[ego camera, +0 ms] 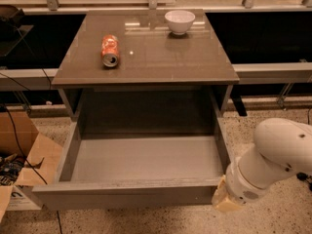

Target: Close top drawer

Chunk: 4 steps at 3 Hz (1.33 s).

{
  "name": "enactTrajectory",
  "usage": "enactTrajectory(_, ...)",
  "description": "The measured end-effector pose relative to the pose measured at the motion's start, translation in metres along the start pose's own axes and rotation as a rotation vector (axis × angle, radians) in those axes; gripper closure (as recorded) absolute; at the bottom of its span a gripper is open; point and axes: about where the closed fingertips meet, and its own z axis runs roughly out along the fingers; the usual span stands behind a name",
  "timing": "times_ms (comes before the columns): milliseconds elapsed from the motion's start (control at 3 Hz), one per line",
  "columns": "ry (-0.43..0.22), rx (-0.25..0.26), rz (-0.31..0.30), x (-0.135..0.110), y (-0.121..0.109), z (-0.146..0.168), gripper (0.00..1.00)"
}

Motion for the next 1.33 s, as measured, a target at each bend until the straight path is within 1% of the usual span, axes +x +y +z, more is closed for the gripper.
enactTrajectory(333, -0.003, -0.005, 0.0, -0.001, -0.002, 0.005, 1.0)
enactTrajectory(667, -0.012, 0.02, -0.006, -0.007, -0.031, 0.013, 1.0)
enactTrajectory(1000, -0.012, 0.02, -0.006, -0.007, -0.031, 0.013, 1.0)
enactTrajectory(1333, -0.061, 0.085, 0.014, -0.014, -0.043, 0.012, 1.0)
